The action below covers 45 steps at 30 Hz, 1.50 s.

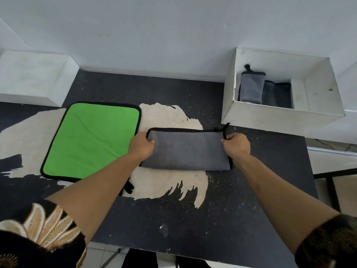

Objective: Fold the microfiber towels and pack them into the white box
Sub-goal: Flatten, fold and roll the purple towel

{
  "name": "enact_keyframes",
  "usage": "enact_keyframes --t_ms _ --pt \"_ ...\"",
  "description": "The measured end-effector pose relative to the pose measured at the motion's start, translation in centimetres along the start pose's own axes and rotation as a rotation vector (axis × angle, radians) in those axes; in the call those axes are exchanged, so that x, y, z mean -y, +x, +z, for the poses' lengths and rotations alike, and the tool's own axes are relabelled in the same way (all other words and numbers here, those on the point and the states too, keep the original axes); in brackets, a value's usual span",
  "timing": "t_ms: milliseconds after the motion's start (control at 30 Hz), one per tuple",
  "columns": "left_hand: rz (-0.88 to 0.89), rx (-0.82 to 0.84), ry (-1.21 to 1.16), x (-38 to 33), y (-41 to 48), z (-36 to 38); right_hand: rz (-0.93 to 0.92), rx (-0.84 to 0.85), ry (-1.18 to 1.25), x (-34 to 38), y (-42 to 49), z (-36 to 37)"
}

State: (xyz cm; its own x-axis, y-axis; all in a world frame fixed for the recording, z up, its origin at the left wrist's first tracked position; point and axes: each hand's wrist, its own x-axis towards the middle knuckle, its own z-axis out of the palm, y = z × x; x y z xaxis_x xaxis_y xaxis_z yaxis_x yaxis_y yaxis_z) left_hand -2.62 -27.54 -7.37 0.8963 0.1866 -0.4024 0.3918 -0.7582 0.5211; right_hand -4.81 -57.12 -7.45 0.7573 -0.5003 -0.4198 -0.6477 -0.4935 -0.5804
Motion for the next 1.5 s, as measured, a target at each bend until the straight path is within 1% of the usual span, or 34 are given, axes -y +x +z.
enact_keyframes --t_ms 133,200,267,367,500,733,800,833,900,933,967,1033,1100,1167,1233,1333,1400,1500 --pt "0.036 -0.103 -0.049 -0.7 0.2 -0.2 -0.03 -0.07 0.062 0.4 0.0 -0.3" --pt "0.011 -0.109 -0.031 -0.9 0.3 -0.6 -0.035 -0.072 0.046 0.4 -0.1 -0.4" --pt "-0.051 -0.064 0.036 -0.7 0.5 -0.8 -0.033 -0.044 0.04 0.3 -0.4 -0.5" --pt "-0.153 0.028 0.117 -0.1 0.0 -1.1 -0.037 0.004 0.102 0.2 -1.3 -0.9" --pt "-0.157 0.151 0.205 0.7 -1.5 -1.4 -0.09 0.087 0.076 -0.7 -2.5 -0.8" --pt "-0.184 0.162 0.326 0.3 -3.2 -2.3 -0.188 0.016 0.024 -1.9 -2.9 -1.2" --pt "-0.122 0.038 0.465 -0.7 -4.3 -2.2 -0.248 -0.061 -0.079 -2.1 -3.8 -1.5" --pt "-0.039 -0.052 0.517 -1.2 -4.9 -1.8 -0.316 -0.131 -0.158 -2.1 -4.5 -1.4" --pt "0.206 -0.182 0.533 -2.4 -5.6 -0.2 -0.484 -0.223 -0.312 -1.5 -6.1 -0.7" --pt "0.325 -0.199 0.518 -3.0 -5.9 1.0 -0.551 -0.207 -0.38 -0.9 -6.6 0.2" --pt "0.407 -0.178 0.507 -3.6 -5.9 2.3 -0.607 -0.148 -0.446 -0.3 -7.0 1.4" --pt "0.482 -0.096 0.528 -4.5 -5.7 4.8 -0.697 0.007 -0.583 0.8 -7.3 3.9" --pt "0.506 -0.013 0.595 -3.8 -5.2 6.9 -0.742 0.102 -0.677 0.9 -7.0 5.8" --pt "0.506 0.006 0.634 -2.0 -4.6 7.9 -0.701 0.145 -0.716 -0.2 -6.2 6.4" --pt "0.479 -0.034 0.635 0.1 -4.2 7.8 -0.666 0.126 -0.767 -2.1 -5.3 6.0" --pt "0.388 -0.091 0.605 2.8 -3.7 6.8 -0.609 0.065 -0.805 -4.5 -4.2 4.4" --pt "0.371 -0.098 0.611 3.6 -3.6 6.0 -0.559 0.041 -0.798 -5.1 -4.0 3.6" --pt "0.368 -0.073 0.635 3.8 -3.6 5.6 -0.538 0.053 -0.783 -4.9 -4.1 3.4"
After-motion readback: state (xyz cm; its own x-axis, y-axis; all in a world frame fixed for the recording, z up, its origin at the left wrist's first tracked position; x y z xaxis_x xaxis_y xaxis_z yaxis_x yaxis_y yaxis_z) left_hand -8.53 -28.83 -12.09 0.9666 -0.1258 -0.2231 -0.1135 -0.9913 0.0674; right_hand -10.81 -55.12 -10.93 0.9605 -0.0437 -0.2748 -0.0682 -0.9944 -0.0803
